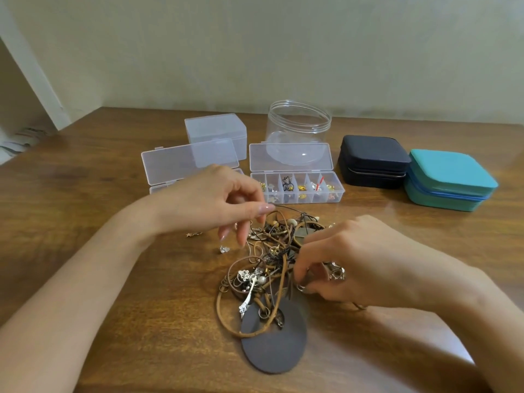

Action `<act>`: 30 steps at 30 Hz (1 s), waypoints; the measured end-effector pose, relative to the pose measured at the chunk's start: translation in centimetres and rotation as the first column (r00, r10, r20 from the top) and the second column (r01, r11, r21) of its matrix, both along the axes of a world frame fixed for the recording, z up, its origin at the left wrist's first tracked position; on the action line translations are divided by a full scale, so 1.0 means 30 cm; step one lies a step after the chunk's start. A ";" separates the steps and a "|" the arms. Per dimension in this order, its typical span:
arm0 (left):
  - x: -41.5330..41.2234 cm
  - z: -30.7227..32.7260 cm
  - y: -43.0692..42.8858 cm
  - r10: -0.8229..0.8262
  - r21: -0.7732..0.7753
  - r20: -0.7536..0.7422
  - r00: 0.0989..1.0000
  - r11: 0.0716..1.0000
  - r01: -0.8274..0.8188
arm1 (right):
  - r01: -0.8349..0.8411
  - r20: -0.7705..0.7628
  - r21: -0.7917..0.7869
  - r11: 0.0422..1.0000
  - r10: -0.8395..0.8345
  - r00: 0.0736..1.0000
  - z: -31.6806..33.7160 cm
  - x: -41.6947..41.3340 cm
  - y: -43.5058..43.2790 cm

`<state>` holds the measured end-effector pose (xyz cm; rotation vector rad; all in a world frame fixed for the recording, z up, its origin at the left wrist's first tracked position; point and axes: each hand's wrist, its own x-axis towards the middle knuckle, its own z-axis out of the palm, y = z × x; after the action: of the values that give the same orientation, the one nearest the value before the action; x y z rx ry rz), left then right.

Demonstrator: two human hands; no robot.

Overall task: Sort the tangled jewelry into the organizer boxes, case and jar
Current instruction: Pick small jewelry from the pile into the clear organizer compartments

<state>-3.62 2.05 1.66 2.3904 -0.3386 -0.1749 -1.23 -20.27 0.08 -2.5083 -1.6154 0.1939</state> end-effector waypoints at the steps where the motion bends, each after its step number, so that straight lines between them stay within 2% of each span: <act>1: 0.004 -0.002 0.003 0.039 0.011 0.019 0.999 0.999 -0.040 | 0.003 -0.002 0.007 1.000 -0.003 1.000 -0.002 0.000 -0.003; 6: 0.024 -0.004 0.030 0.233 0.005 0.121 0.965 0.972 -0.235 | -0.024 0.010 0.044 0.999 0.024 1.000 -0.016 0.008 -0.004; 10: 0.039 -0.021 0.045 0.326 0.143 0.246 0.913 0.919 -0.366 | -0.042 0.031 0.084 0.996 0.039 0.999 -0.030 0.020 0.000; 11: 0.036 -0.016 0.043 0.329 0.123 0.264 0.907 0.921 -0.370 | -0.041 0.022 0.112 0.993 0.039 0.999 -0.024 0.026 -0.002; 12: 0.029 -0.008 0.036 0.316 0.046 0.252 0.915 0.940 -0.337 | -0.038 -0.002 0.166 0.985 0.039 0.999 -0.014 0.032 -0.009; 14: 0.009 0.015 0.012 0.205 -0.200 0.178 0.962 0.965 -0.169 | 0.019 -0.100 0.349 0.937 0.017 0.995 0.021 0.043 -0.028; 17: -0.019 0.015 -0.041 -0.047 -0.405 0.112 0.993 0.910 0.089 | 0.206 -0.350 0.595 0.777 0.020 0.937 0.075 0.052 -0.025; 19: -0.025 -0.005 -0.077 -0.126 -0.529 0.048 0.991 0.838 0.133 | 0.279 -0.394 0.691 0.667 0.023 0.919 0.090 0.059 0.012; 21: -0.022 -0.024 -0.104 -0.107 -0.620 0.011 0.994 0.779 0.091 | 0.313 -0.415 0.718 0.621 0.022 0.910 0.098 0.069 0.059; 23: -0.015 -0.028 -0.102 -0.011 -0.654 -0.003 1.000 0.757 0.006 | 0.337 -0.447 0.707 0.622 0.025 0.894 0.095 0.089 0.087; 26: 0.000 -0.012 -0.059 0.113 -0.630 0.025 0.993 0.773 -0.073 | 0.384 -0.503 0.652 0.654 -0.006 0.864 0.072 0.134 0.094; 28: 0.002 0.012 -0.021 0.201 -0.606 0.042 0.979 0.784 -0.135 | 0.373 -0.444 0.537 0.756 -0.123 0.888 0.037 0.165 0.091; 30: 0.000 0.034 0.009 0.295 -0.580 0.078 0.952 0.791 -0.198 | 0.321 -0.287 0.343 0.883 -0.227 0.931 -0.001 0.188 0.079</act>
<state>-3.63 2.32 2.69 1.8266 -0.1193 0.2250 4.42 -17.89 0.04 -2.2695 -1.0653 0.1224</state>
